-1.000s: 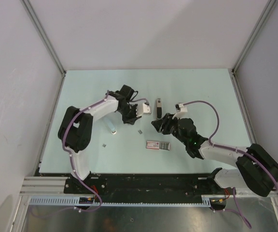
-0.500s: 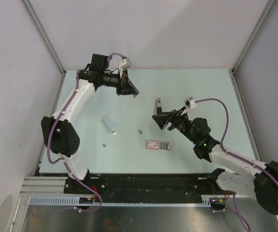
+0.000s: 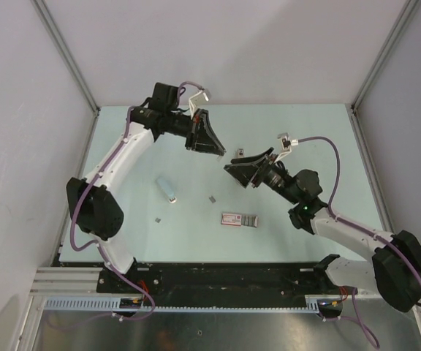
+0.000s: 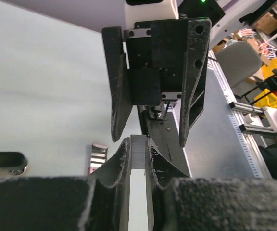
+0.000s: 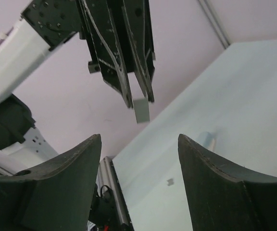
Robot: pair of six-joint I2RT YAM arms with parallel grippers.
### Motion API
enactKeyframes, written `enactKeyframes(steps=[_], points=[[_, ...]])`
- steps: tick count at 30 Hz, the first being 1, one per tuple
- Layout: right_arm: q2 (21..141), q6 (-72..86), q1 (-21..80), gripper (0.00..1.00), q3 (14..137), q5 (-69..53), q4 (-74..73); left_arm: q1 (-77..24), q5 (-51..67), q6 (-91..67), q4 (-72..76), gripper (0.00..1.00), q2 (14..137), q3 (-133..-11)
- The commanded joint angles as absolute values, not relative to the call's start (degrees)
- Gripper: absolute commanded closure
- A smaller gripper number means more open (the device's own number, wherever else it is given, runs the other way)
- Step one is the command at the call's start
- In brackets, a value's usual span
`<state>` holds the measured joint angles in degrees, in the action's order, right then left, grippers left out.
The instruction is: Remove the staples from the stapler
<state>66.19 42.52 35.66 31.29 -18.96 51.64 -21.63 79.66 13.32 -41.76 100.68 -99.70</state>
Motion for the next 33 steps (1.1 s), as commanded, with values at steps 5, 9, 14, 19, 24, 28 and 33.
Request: enactKeyframes(steps=[5, 9, 14, 19, 24, 28, 33], points=[[69.0, 46.8, 35.4, 0.33, 34.9, -21.9, 61.1, -22.9, 85.4, 10.8, -42.6, 0.96, 96.6, -98.7], [70.1, 46.6, 36.1, 0.36, 35.6, -22.3, 61.4, -23.1, 85.3, 10.9, -42.6, 0.96, 96.1, -98.3], [71.6, 45.3, 37.3, 0.39, 36.5, -21.2, 60.9, -23.6, 85.2, 10.8, -42.6, 0.96, 95.6, -97.9], [73.3, 45.1, 37.7, 0.44, 37.7, -20.8, 62.0, -24.1, 84.7, 10.6, -42.6, 0.96, 95.3, -97.9], [74.0, 45.3, 37.8, 0.52, 38.3, -20.2, 62.6, -24.2, 84.3, 10.6, -42.6, 0.96, 95.1, -97.7], [74.8, 45.8, 37.8, 0.59, 38.4, -20.2, 63.4, -24.2, 84.1, 10.7, -42.5, 0.96, 95.0, -97.3], [75.3, 46.0, 38.0, 0.70, 38.5, -19.6, 64.1, -24.2, 83.9, 10.9, -42.5, 0.95, 94.8, -96.7]])
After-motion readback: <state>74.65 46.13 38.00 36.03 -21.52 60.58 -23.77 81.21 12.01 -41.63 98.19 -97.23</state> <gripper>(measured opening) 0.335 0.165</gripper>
